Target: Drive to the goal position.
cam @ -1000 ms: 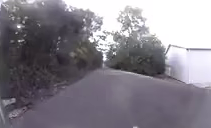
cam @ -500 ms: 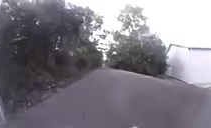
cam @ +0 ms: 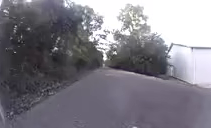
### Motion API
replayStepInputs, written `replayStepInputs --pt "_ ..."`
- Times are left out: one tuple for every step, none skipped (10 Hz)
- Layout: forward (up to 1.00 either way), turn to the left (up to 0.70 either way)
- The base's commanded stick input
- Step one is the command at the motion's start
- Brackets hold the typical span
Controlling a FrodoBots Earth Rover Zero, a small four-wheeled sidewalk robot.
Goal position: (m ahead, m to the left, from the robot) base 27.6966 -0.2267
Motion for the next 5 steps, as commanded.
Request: replayStepInputs --pt "0.70 0.02" --pt "0.70 0.00" --pt "0.70 0.00" --pt "0.70 0.00" --pt "0.70 0.00"
